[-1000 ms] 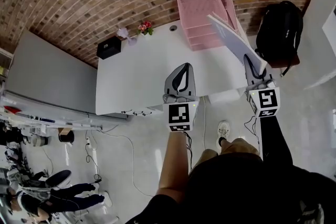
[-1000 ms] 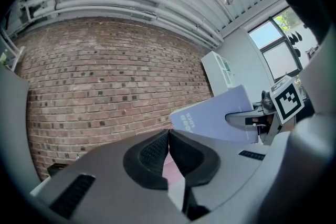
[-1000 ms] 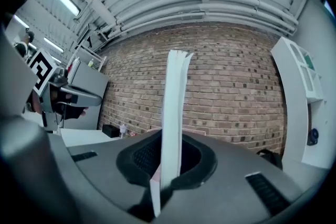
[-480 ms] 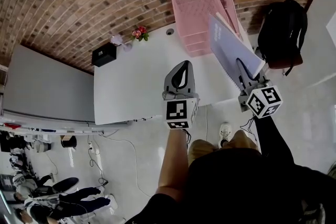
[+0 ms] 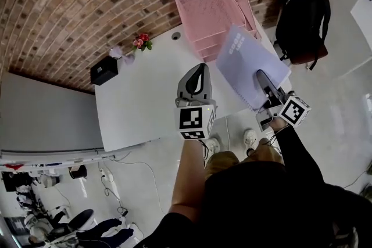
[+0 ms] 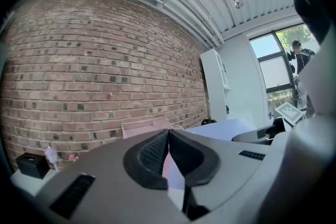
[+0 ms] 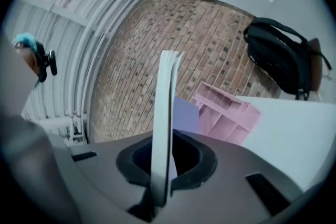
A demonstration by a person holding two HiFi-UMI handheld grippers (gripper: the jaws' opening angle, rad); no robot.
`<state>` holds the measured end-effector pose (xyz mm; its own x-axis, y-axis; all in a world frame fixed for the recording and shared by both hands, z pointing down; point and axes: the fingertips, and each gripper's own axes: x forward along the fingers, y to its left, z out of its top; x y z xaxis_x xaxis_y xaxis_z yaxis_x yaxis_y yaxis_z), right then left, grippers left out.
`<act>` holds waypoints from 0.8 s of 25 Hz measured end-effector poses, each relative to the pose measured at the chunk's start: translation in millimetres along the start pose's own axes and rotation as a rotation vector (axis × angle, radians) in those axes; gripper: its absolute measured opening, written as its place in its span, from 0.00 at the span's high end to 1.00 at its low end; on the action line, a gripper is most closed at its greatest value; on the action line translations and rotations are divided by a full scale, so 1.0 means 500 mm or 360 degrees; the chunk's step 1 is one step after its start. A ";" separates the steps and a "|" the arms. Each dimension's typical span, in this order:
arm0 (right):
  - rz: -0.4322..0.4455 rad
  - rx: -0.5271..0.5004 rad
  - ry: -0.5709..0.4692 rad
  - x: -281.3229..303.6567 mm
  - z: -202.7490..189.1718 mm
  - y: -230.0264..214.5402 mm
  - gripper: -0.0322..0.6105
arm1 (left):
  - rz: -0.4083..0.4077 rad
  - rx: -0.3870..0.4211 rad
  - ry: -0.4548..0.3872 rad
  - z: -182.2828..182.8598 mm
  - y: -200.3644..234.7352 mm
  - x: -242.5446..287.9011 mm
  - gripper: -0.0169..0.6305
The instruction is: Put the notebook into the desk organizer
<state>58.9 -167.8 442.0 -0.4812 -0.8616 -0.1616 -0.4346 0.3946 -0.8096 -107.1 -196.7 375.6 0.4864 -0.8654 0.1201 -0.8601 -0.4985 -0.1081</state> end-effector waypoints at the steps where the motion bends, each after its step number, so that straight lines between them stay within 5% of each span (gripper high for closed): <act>1: 0.0016 0.0067 -0.0025 -0.001 -0.006 -0.003 0.88 | -0.0024 -0.0005 0.0001 0.000 0.003 0.004 0.95; 8: 0.0153 0.0437 -0.0020 0.000 -0.098 -0.022 0.88 | -0.0129 -0.0015 0.0056 -0.031 0.043 0.021 0.95; 14: 0.0244 0.0471 0.0145 0.015 -0.173 -0.033 0.88 | -0.0170 -0.0009 0.0119 -0.071 0.061 0.034 0.95; 20: 0.0247 0.0292 0.0397 0.026 -0.188 -0.058 0.88 | -0.0136 -0.0015 0.0172 -0.089 0.068 0.042 0.95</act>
<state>-6.5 -160.4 516.6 -0.7119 -0.6822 -0.1665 -0.2085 0.4317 -0.8776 -132.8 -229.6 418.1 0.5390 -0.8091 0.2342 -0.8179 -0.5692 -0.0838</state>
